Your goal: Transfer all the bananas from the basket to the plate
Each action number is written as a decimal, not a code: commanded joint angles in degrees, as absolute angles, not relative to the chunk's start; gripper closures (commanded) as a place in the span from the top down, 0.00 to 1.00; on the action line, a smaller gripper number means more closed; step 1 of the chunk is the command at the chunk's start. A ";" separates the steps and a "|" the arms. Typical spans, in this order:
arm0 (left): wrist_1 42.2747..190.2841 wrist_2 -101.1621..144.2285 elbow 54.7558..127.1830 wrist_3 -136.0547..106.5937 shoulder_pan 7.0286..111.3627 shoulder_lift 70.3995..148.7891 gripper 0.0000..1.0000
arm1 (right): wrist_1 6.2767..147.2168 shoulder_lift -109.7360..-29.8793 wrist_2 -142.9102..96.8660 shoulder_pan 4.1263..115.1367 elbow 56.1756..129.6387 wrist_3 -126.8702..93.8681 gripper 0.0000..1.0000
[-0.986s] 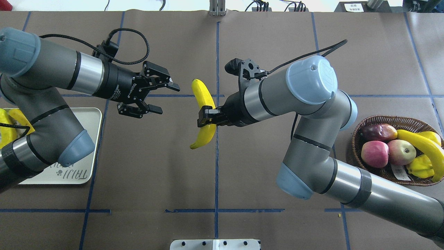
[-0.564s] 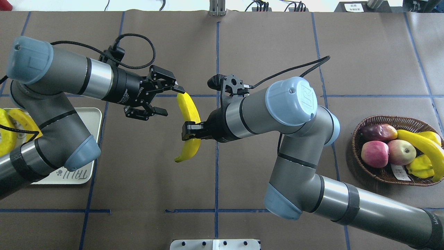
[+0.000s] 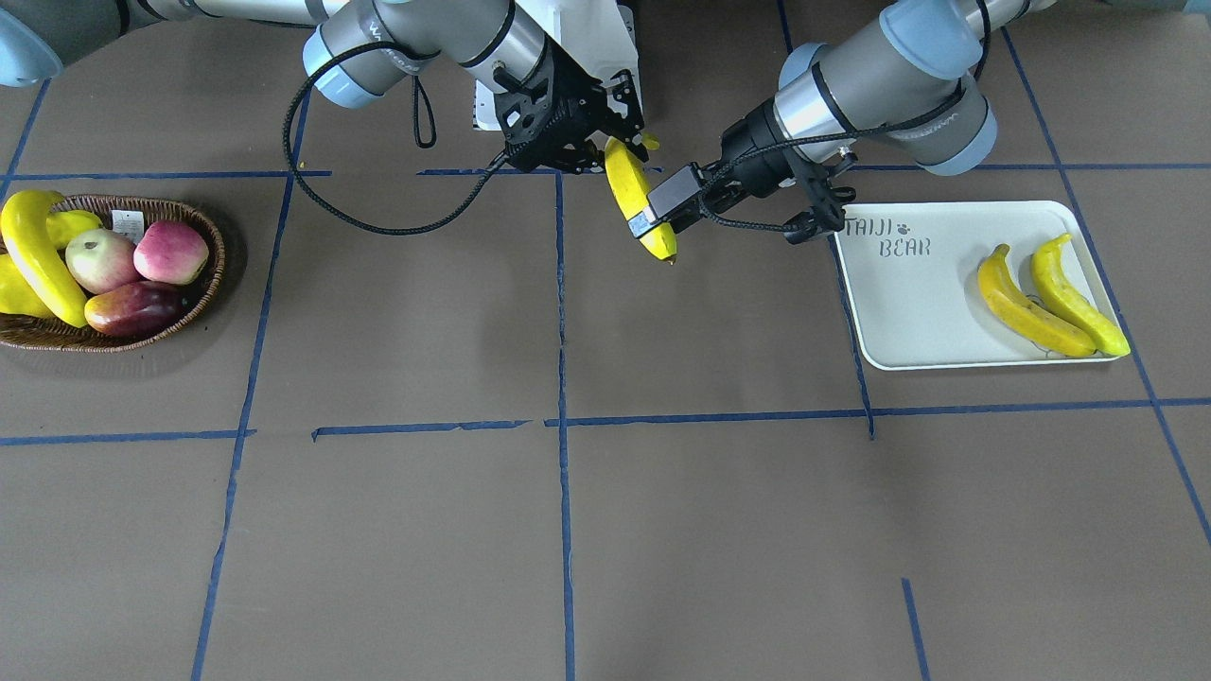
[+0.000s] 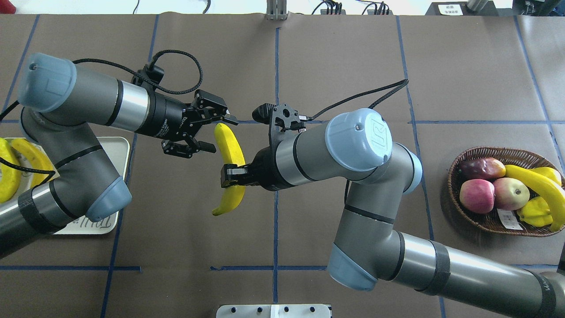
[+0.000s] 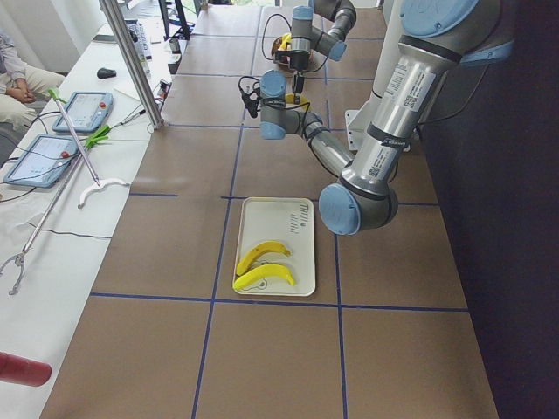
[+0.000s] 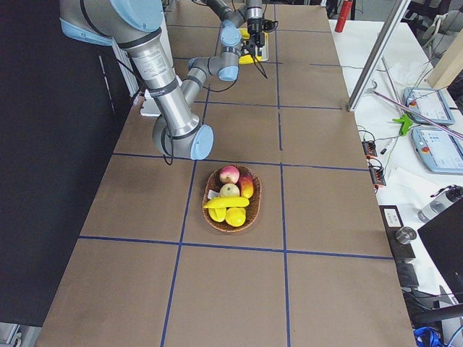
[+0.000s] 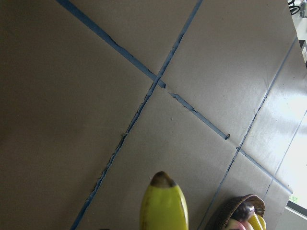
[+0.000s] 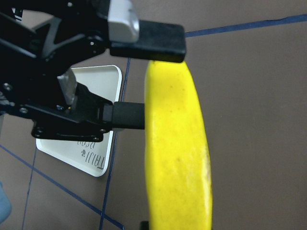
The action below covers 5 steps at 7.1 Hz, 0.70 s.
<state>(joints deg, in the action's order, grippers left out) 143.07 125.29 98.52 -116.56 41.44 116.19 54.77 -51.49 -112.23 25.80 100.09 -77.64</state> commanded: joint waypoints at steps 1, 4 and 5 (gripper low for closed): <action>143.09 125.24 98.52 -116.54 40.96 116.37 0.87 | 54.76 -51.42 -112.15 25.75 100.02 -77.43 0.14; 143.09 125.16 98.70 -116.72 39.38 116.98 0.88 | 54.76 -51.42 -112.15 25.66 100.02 -77.34 0.15; 143.09 125.16 98.61 -116.63 39.20 116.98 0.88 | 54.76 -51.42 -112.15 25.66 100.02 -77.34 0.16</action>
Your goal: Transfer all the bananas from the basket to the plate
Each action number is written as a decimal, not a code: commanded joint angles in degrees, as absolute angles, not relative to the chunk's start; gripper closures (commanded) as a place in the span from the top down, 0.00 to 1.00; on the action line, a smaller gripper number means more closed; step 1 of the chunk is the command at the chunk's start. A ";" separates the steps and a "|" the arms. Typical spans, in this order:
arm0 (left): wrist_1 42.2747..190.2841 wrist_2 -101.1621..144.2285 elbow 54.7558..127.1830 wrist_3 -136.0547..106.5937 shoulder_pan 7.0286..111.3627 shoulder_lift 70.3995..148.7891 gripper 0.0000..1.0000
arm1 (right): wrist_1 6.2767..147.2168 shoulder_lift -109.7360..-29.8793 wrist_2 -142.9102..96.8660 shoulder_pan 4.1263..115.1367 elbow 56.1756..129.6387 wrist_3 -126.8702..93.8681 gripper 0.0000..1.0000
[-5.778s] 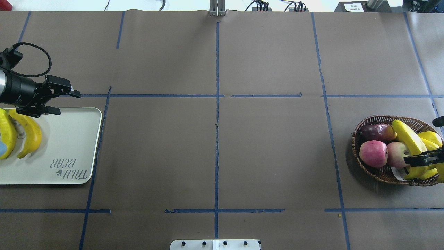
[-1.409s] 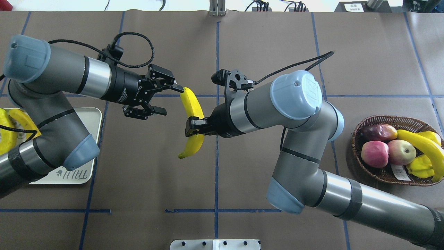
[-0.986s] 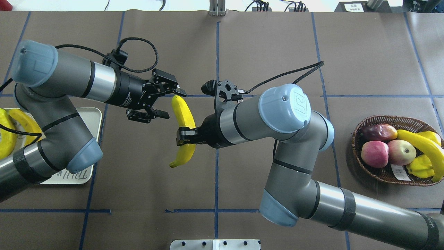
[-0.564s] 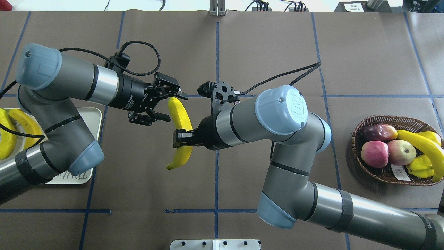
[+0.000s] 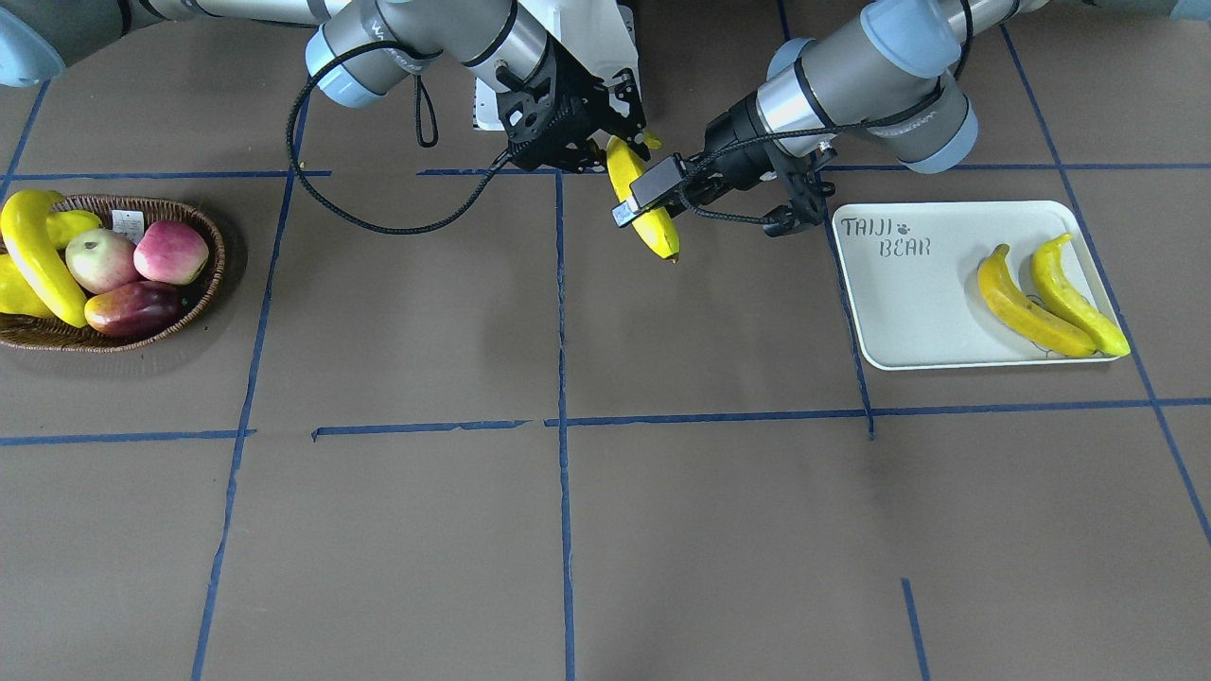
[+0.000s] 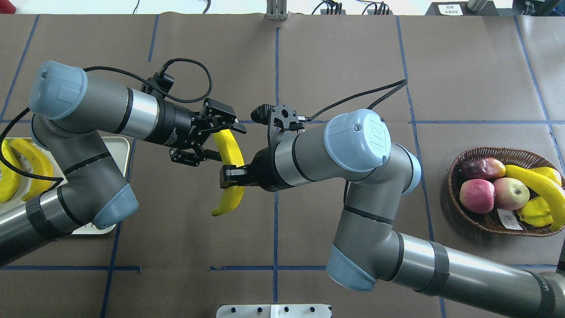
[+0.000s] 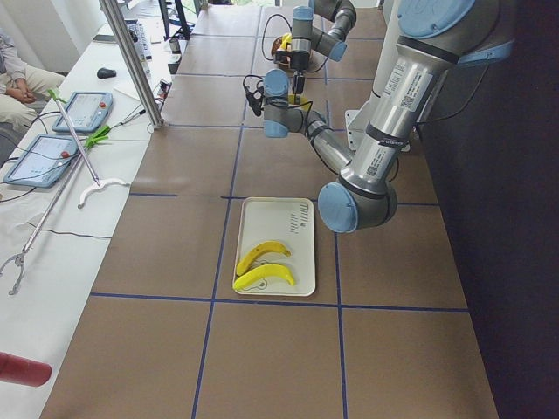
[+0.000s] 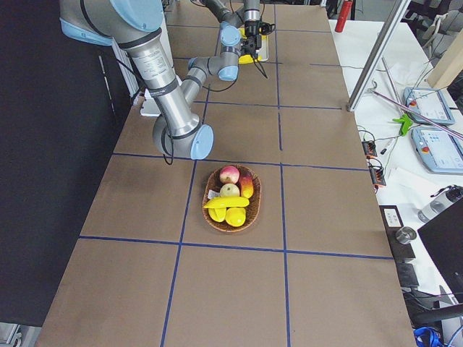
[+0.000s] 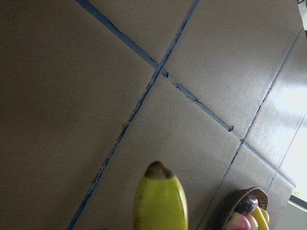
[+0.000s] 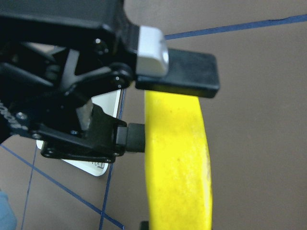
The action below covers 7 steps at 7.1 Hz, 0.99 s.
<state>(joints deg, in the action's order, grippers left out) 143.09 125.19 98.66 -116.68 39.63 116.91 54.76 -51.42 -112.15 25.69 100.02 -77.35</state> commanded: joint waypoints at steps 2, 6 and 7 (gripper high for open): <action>143.17 125.07 98.53 -116.54 38.94 116.98 0.88 | 54.76 -51.42 -112.15 25.66 100.02 -77.26 0.16; 143.26 119.36 98.87 -116.19 36.21 116.63 0.80 | 54.76 -51.50 -112.15 25.66 100.02 -77.08 0.17; 143.26 119.36 99.22 -116.19 36.21 116.37 0.75 | 54.76 -51.59 -112.15 25.66 100.02 -76.99 0.18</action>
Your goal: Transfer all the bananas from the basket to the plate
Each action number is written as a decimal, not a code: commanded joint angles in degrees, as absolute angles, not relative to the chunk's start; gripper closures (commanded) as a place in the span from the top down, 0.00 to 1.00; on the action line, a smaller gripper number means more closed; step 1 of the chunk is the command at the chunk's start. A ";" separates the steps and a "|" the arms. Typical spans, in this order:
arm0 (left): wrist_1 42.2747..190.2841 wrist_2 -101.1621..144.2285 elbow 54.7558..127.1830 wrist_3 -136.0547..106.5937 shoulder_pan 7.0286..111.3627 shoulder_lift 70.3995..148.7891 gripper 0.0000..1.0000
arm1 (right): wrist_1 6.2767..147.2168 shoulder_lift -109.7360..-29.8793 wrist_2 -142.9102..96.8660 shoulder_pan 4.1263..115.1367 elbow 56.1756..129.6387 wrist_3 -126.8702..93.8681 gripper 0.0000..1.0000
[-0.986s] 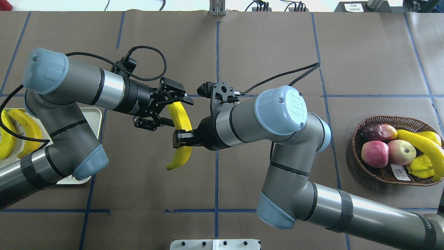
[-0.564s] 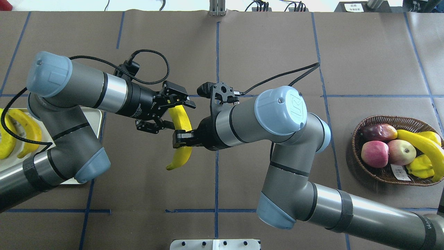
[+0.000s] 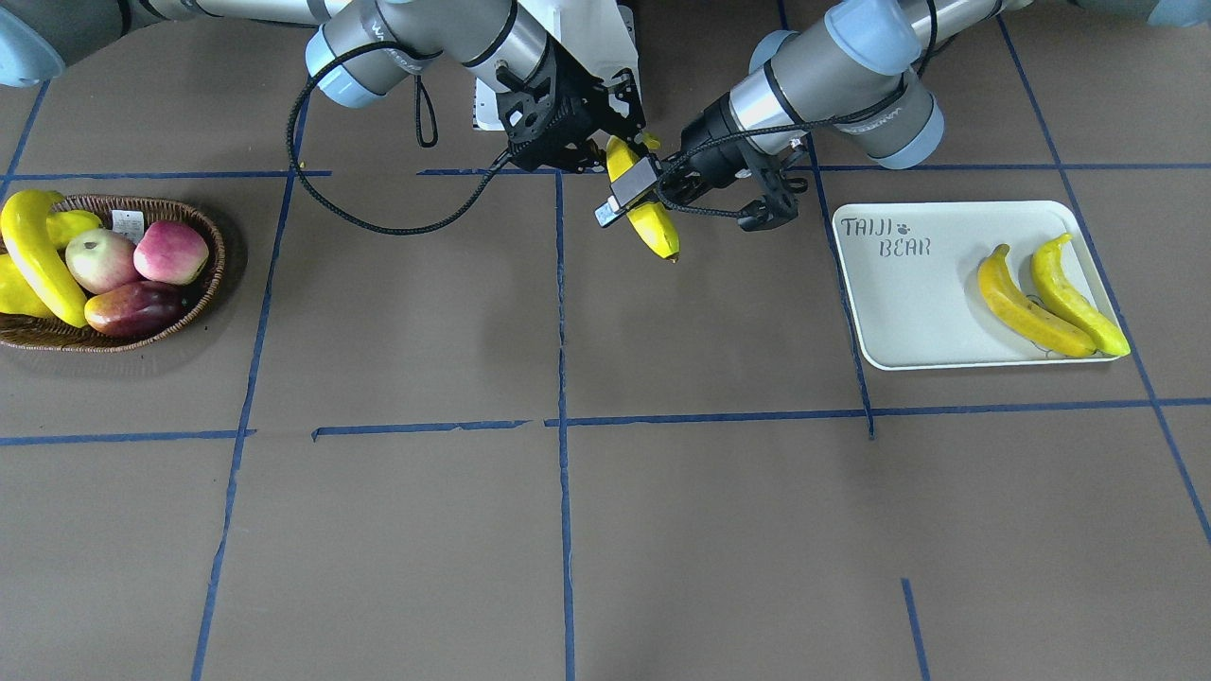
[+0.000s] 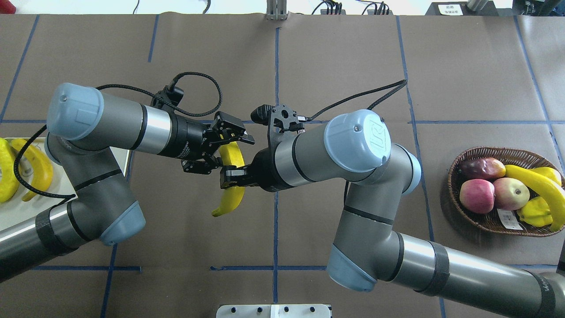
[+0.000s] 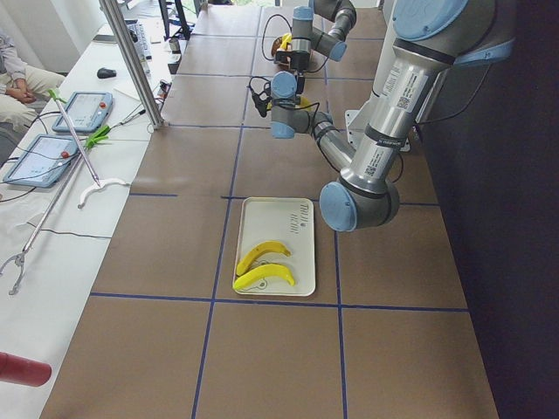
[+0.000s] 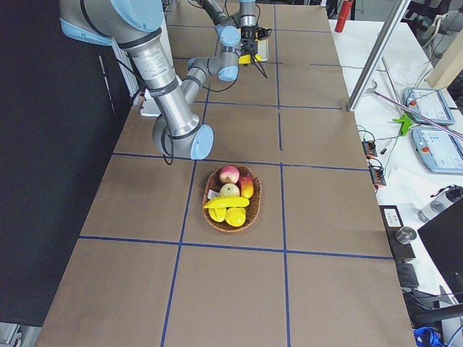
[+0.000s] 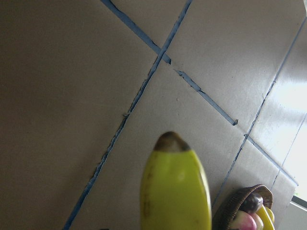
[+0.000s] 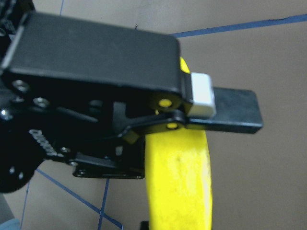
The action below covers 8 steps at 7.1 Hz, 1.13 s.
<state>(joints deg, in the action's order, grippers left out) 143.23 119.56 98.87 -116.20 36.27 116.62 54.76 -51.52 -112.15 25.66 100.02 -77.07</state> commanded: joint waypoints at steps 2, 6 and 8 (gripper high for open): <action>143.26 119.36 99.75 -115.76 36.39 116.02 0.72 | 54.76 -51.94 -112.15 25.66 100.02 -76.99 0.18; 143.26 119.27 99.84 -114.52 36.82 115.93 0.03 | 54.67 -51.86 -112.24 25.66 100.02 -76.82 0.31; 143.09 119.27 99.84 -114.52 37.09 115.93 0.00 | 54.76 -51.94 -112.24 25.66 100.02 -76.99 0.99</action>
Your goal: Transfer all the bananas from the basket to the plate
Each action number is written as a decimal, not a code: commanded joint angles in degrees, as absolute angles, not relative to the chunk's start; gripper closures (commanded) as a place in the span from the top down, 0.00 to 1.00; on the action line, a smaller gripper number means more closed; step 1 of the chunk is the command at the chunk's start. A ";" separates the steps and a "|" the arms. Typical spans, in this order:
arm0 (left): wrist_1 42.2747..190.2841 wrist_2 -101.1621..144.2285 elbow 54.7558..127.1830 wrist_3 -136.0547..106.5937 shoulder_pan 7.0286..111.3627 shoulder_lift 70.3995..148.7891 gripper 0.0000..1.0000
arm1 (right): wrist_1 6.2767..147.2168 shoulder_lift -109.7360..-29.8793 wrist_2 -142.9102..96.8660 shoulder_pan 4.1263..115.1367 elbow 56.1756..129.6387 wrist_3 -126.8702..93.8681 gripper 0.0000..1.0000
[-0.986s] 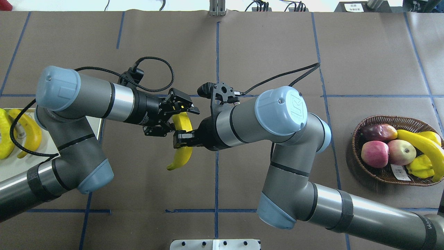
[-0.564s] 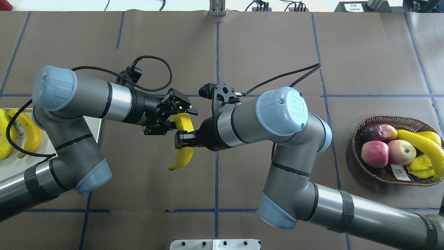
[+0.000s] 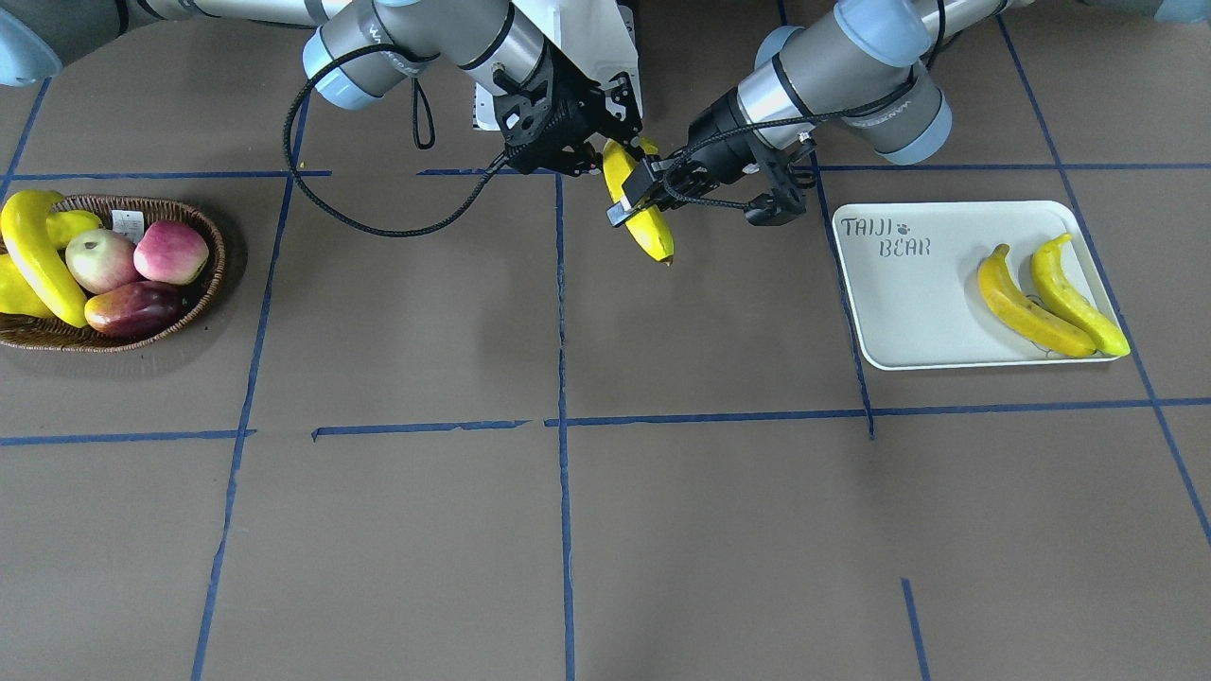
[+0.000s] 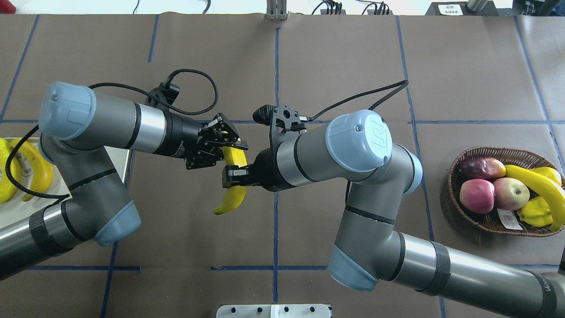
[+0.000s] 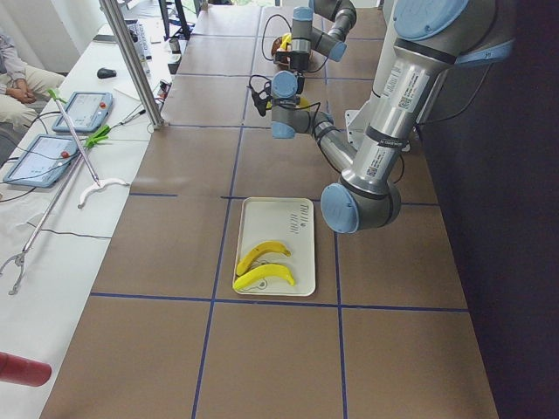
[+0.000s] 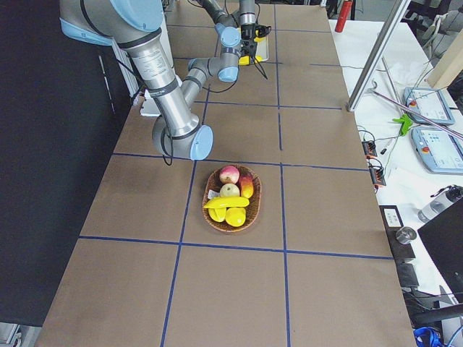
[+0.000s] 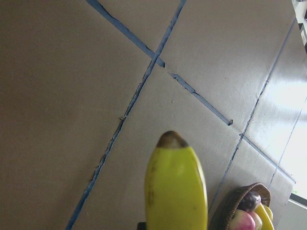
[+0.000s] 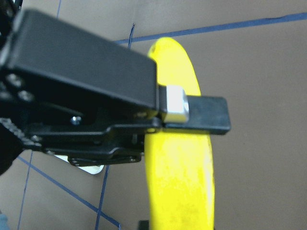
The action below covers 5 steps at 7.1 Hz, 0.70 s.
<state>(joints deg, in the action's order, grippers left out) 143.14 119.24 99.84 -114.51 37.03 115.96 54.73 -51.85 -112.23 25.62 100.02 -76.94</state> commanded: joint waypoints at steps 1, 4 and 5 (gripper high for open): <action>143.09 119.27 99.76 -114.43 37.18 115.93 0.00 | 54.76 -52.03 -112.32 25.66 100.02 -76.91 0.99; 143.09 117.34 99.67 -114.43 37.18 113.83 0.00 | 61.03 -52.47 -115.90 27.76 101.68 -76.99 0.99; 142.91 117.42 99.58 -114.35 38.05 113.56 0.00 | 64.48 -53.60 -119.23 30.56 102.73 -76.82 0.99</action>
